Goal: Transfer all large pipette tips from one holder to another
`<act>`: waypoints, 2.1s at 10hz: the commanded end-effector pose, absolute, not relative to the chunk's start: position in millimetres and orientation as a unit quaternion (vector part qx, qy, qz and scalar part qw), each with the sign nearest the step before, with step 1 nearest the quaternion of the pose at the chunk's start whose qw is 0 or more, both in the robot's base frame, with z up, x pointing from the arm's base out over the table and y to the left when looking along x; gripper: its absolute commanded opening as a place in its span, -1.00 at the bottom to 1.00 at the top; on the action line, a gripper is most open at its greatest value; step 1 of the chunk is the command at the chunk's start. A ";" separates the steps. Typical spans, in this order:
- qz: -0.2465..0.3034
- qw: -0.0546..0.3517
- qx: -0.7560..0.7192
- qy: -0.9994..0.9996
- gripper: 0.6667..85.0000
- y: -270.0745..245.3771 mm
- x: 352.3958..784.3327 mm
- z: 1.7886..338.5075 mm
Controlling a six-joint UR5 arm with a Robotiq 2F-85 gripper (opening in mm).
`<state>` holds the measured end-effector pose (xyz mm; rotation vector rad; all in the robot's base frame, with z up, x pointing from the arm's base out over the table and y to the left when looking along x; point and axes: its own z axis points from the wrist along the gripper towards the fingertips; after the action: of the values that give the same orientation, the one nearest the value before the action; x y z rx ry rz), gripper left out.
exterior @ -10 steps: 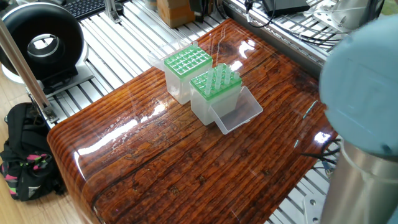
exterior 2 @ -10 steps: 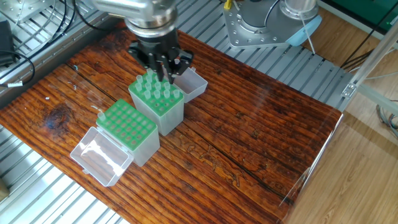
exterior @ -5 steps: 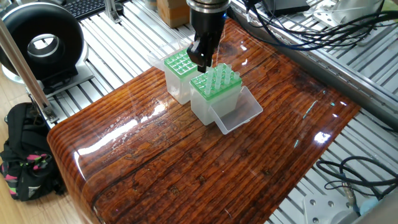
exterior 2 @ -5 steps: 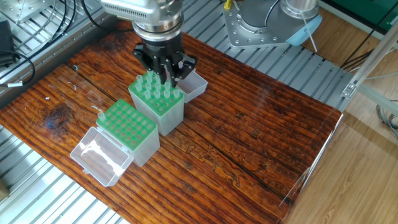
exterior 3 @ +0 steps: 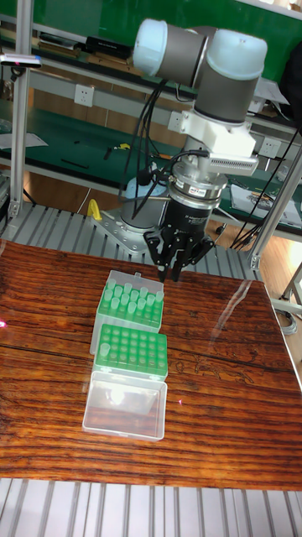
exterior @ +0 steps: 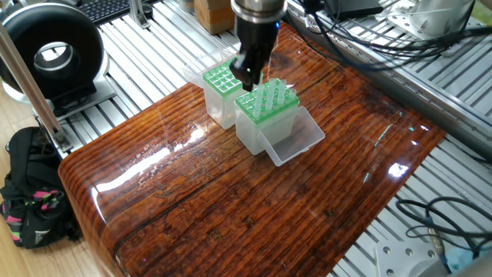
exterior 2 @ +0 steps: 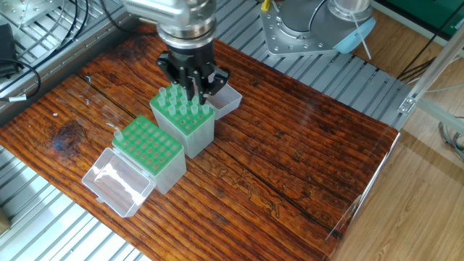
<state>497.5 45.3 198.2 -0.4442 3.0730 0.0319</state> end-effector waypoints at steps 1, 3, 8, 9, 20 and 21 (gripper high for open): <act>0.004 0.021 -0.134 0.991 -0.34 47.3 469.1 180.8; 0.004 0.022 -0.134 0.991 -0.33 43.2 467.9 174.7; 0.016 0.030 -0.135 0.990 -0.32 47.4 492.0 168.2; 0.015 0.031 -0.137 0.990 -0.32 46.2 495.4 167.0; 0.014 0.023 -0.126 0.992 -0.35 47.3 488.8 154.5; 0.013 0.023 -0.126 0.992 -0.36 46.4 488.1 152.6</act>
<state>489.2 44.4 155.0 -0.4005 3.0743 0.0285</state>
